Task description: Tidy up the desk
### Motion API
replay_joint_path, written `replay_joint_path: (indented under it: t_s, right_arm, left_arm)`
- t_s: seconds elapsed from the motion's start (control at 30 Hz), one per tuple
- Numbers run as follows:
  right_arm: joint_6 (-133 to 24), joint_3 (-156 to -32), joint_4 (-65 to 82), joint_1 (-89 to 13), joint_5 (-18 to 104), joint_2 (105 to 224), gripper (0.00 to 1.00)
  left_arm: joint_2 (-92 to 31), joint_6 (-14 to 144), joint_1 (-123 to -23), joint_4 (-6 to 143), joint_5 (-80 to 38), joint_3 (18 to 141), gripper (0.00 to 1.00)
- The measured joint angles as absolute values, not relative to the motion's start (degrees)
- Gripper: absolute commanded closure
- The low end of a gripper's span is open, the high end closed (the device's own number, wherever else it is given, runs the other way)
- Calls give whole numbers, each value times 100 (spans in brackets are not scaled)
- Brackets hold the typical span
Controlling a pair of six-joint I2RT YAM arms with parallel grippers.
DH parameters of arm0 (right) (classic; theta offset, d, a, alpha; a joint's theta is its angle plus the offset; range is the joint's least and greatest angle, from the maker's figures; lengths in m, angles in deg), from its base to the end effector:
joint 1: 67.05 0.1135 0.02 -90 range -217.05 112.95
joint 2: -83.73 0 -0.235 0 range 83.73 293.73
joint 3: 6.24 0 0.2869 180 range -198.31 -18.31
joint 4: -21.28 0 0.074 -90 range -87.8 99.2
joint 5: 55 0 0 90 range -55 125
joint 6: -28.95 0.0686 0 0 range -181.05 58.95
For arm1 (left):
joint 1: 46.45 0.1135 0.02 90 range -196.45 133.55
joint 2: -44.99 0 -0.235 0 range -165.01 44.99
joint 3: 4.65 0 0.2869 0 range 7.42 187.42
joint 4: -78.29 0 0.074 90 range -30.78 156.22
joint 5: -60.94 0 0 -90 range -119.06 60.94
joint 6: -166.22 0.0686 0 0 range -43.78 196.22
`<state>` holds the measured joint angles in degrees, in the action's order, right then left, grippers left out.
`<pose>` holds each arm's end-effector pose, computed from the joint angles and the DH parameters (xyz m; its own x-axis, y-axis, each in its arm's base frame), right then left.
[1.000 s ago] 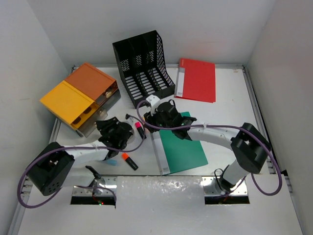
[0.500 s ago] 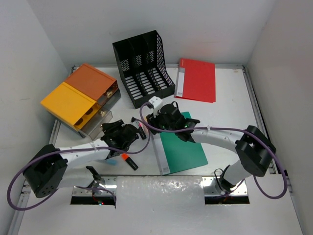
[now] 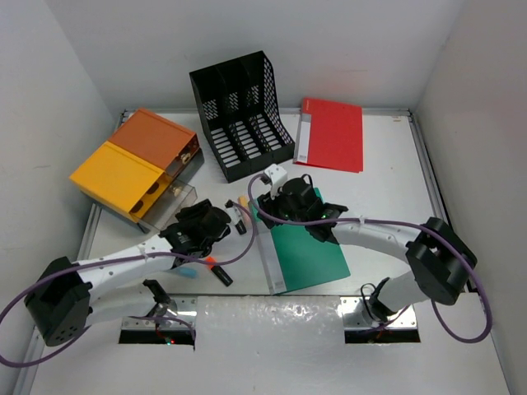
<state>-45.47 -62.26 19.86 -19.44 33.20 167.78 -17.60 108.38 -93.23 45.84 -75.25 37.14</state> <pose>0.2531 0.2741 0.1423 -0.5126 -0.1634 -0.8429 -0.6043 0.7661 0.2190 0.2091 -0.1503 0.1229 -0.3534 0.9141 -0.1987 0.4688 0.3569 0.8080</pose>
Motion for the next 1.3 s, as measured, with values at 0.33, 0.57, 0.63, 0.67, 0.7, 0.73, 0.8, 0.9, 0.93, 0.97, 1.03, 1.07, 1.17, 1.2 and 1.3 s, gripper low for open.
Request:
replay_joint_path:
  t_s: [0.33, 0.57, 0.63, 0.67, 0.7, 0.73, 0.8, 0.9, 0.93, 0.97, 1.03, 1.07, 1.17, 1.2, 1.3]
  right_arm:
    - [-4281, -5806, 2099, -2547, 3396, 16433, 47]
    - [-4305, -5795, 2095, -2571, 3414, 16225, 47]
    - [-4311, -5764, 2099, -2571, 3412, 16134, 47]
    - [-4316, -5743, 2102, -2571, 3412, 16086, 46]
    - [-4324, -5723, 2099, -2571, 3412, 16046, 46]
    - [-4329, -5699, 2099, -2571, 3412, 16013, 46]
    - [-4331, -5649, 2097, -2571, 3412, 15950, 46]
    - [-4331, -5609, 2093, -2571, 3409, 15902, 46]
    - [-4331, -5603, 2095, -2571, 3412, 15889, 46]
    - [-4331, -5598, 2095, -2571, 3409, 15882, 46]
    - [-4331, -5590, 2095, -2571, 3412, 15869, 46]
    - [-4331, -5587, 2095, -2571, 3414, 15867, 46]
    - [-4329, -5585, 2095, -2571, 3414, 15867, 46]
    - [-4329, -5583, 2095, -2571, 3416, 15867, 46]
    - [-4329, -5581, 2097, -2571, 3416, 15867, 46]
  left_arm:
    - [-1583, 10873, -9325, 4197, -5429, 4217, 53]
    - [-1727, 10866, -9334, 4286, -5469, 4269, 52]
    - [-1738, 10849, -9343, 4306, -5523, 4269, 52]
    - [-1745, 10836, -9354, 4315, -5549, 4269, 50]
    - [-1758, 10820, -9369, 4319, -5591, 4269, 49]
    - [-1771, 10799, -9378, 4328, -5624, 4269, 48]
    - [-1793, 10761, -9380, 4337, -5689, 4263, 45]
    - [-1790, 10731, -9402, 4426, -5805, 4199, 43]
    - [-1790, 10729, -9400, 4479, -5825, 4171, 42]
    - [-1773, 10733, -9386, 4540, -5834, 4138, 42]
    - [-1731, 10746, -9321, 4612, -5805, 4101, 41]
    - [-1685, 10746, -9249, 4656, -5764, 4085, 41]
    - [-1528, 10748, -9080, 4695, -5694, 4024, 41]
    - [-1484, 10746, -9043, 4686, -5689, 4000, 41]
    - [-1439, 10748, -8995, 4667, -5670, 3963, 40]
